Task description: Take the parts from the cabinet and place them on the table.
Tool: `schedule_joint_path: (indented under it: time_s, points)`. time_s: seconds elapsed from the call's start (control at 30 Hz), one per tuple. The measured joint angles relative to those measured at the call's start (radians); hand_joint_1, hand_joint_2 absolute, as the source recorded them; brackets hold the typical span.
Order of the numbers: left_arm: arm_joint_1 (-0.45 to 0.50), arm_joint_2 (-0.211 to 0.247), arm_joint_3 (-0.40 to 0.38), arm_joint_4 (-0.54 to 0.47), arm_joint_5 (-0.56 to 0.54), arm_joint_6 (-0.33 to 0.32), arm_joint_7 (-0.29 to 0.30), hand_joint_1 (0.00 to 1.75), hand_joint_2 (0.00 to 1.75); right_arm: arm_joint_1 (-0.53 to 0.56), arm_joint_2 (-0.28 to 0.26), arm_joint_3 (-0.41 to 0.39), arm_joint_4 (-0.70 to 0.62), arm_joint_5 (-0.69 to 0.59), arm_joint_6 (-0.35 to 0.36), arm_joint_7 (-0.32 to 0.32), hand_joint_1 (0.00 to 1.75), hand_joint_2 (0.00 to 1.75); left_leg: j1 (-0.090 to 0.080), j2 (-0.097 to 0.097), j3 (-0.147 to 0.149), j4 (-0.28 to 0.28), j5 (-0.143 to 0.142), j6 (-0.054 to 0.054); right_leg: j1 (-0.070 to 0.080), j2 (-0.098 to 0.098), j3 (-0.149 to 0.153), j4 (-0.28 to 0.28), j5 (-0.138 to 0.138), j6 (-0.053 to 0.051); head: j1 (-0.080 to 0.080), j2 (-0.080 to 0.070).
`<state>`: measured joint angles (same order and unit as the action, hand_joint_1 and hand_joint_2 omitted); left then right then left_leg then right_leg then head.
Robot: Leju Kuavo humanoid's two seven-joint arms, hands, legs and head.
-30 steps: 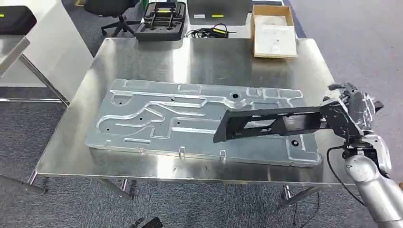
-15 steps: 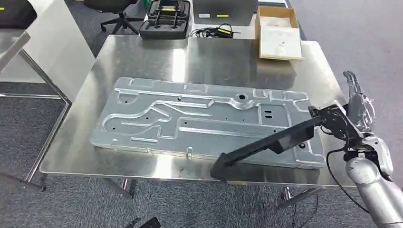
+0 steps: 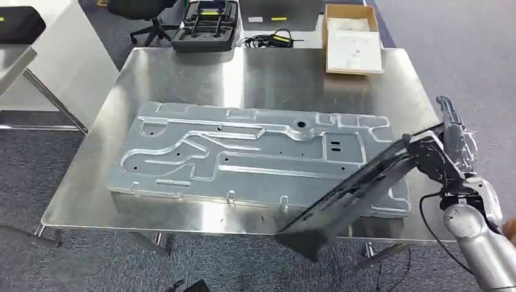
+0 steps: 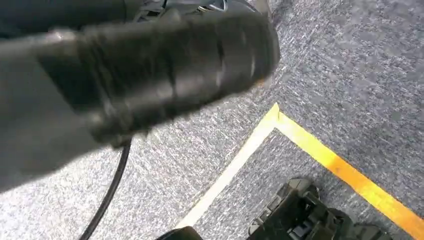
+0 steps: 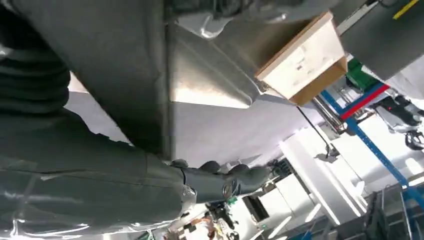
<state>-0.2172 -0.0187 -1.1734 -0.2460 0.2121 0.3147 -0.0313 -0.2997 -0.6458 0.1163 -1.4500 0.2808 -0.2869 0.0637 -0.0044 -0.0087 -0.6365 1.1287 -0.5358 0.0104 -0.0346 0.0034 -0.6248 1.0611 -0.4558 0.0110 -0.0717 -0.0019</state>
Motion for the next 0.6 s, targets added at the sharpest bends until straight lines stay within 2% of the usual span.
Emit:
schedule_joint_path:
  time_s: [0.07, 0.1, 0.13, 0.17, 0.2, 0.23, 0.27, 0.3, 0.37, 0.43, 0.47, 0.5, 0.57, 0.6]
  points:
    - [0.0, 0.0, 0.0, 0.0, 0.0, 0.001, 0.0, 0.0, 0.0, 0.0, 0.0, 0.0, 0.0, -0.003, -0.001, 0.004, 0.0, 0.0, 0.004, 0.001, -0.082, 0.159, -0.067, -0.007, 0.003, -0.002, 0.0, 0.0, -0.001, -0.005, 0.0, 0.0]
    - [0.002, -0.001, 0.0, 0.0, -0.001, 0.002, 0.0, 0.0, 0.0, 0.0, 0.0, -0.001, 0.002, -0.015, -0.002, 0.013, 0.0, 0.0, 0.004, 0.001, -0.111, 0.21, -0.076, -0.006, 0.004, -0.002, 0.0, 0.0, -0.001, -0.006, 0.001, 0.0]
    - [0.003, -0.002, 0.0, 0.0, -0.002, 0.002, 0.0, 0.0, 0.0, 0.001, 0.001, -0.002, 0.004, -0.024, -0.003, 0.02, 0.0, 0.0, 0.004, 0.001, -0.118, 0.216, -0.066, -0.004, 0.006, -0.002, 0.001, 0.0, -0.001, -0.006, 0.001, 0.0]
    - [0.004, -0.002, 0.0, 0.0, -0.002, 0.003, 0.002, 0.0, 0.0, 0.001, 0.002, -0.005, 0.005, -0.041, -0.003, 0.027, 0.0, 0.0, 0.004, 0.001, -0.106, 0.18, -0.032, 0.002, 0.008, -0.001, 0.002, 0.0, -0.002, -0.007, 0.0, 0.0]
    - [0.003, -0.002, 0.0, 0.0, -0.003, 0.003, 0.003, 0.0, 0.0, 0.001, 0.003, -0.012, 0.008, -0.064, -0.003, 0.035, 0.0, 0.0, 0.002, 0.001, -0.07, 0.097, 0.02, 0.012, 0.012, 0.0, 0.004, 0.0, -0.002, -0.007, 0.0, 0.0]
    - [0.003, -0.002, 0.0, 0.0, -0.003, 0.006, 0.003, 0.0, 0.0, 0.001, 0.005, -0.016, 0.01, -0.083, -0.003, 0.04, 0.0, 0.0, -0.003, 0.001, -0.037, 0.028, 0.055, 0.022, 0.014, 0.001, 0.005, 0.0, -0.002, -0.007, 0.001, 0.0]
    - [0.001, -0.002, 0.0, 0.0, -0.003, 0.008, 0.003, 0.0, 0.0, 0.001, 0.005, -0.027, 0.014, -0.13, 0.003, 0.044, 0.0, 0.0, -0.008, 0.0, 0.003, -0.065, 0.078, 0.039, 0.014, 0.001, 0.006, -0.001, -0.002, -0.006, 0.001, 0.0]
    - [-0.001, -0.002, 0.0, 0.0, -0.004, 0.009, 0.005, 0.0, 0.0, 0.0, 0.007, -0.031, 0.016, -0.159, 0.013, 0.047, 0.0, 0.0, -0.008, 0.002, 0.015, -0.072, 0.064, 0.039, 0.016, 0.001, 0.004, -0.007, 0.0, -0.004, 0.004, 0.0]
    - [0.002, -0.002, 0.0, 0.0, -0.004, 0.011, 0.005, 0.0, 0.0, 0.005, 0.006, -0.044, 0.029, -0.278, 0.057, 0.06, 0.0, 0.0, -0.014, 0.002, 0.017, -0.088, 0.073, 0.038, 0.011, 0.001, 0.005, -0.011, 0.003, 0.007, 0.003, 0.0]
    - [0.004, -0.002, 0.0, 0.0, -0.004, 0.011, 0.005, 0.0, 0.0, 0.009, 0.006, -0.045, 0.036, -0.321, 0.075, 0.062, 0.0, 0.0, -0.015, 0.002, 0.018, -0.092, 0.076, 0.041, 0.011, 0.001, 0.008, -0.018, 0.007, 0.015, 0.002, 0.0]
    - [0.006, -0.005, 0.0, 0.0, -0.005, 0.011, 0.006, 0.0, 0.0, 0.013, 0.005, -0.048, 0.042, -0.348, 0.084, 0.063, 0.0, 0.0, -0.002, 0.004, 0.032, -0.122, 0.092, 0.042, 0.015, -0.001, 0.01, -0.015, 0.0, 0.023, 0.003, 0.0]
    - [0.005, -0.004, 0.0, 0.0, -0.005, 0.011, 0.006, 0.0, 0.0, 0.013, 0.004, -0.051, 0.046, -0.363, 0.094, 0.063, 0.0, 0.0, -0.003, 0.005, 0.037, -0.129, 0.096, 0.044, 0.015, -0.001, -0.002, 0.012, -0.023, 0.025, 0.004, 0.0]
    - [0.003, -0.005, 0.0, 0.0, -0.011, 0.01, 0.006, 0.0, 0.0, 0.011, 0.004, -0.066, 0.055, -0.438, 0.119, 0.075, 0.0, 0.0, -0.004, 0.005, 0.037, -0.131, 0.097, 0.046, 0.016, 0.0, -0.054, 0.132, -0.089, 0.029, 0.008, 0.0]
    - [0.003, -0.005, 0.0, 0.0, -0.012, 0.008, 0.007, 0.0, 0.0, 0.015, 0.004, -0.069, 0.061, -0.474, 0.128, 0.079, 0.0, 0.0, -0.005, 0.005, 0.038, -0.13, 0.096, 0.047, 0.016, 0.0, -0.074, 0.177, -0.105, 0.03, 0.008, 0.0]
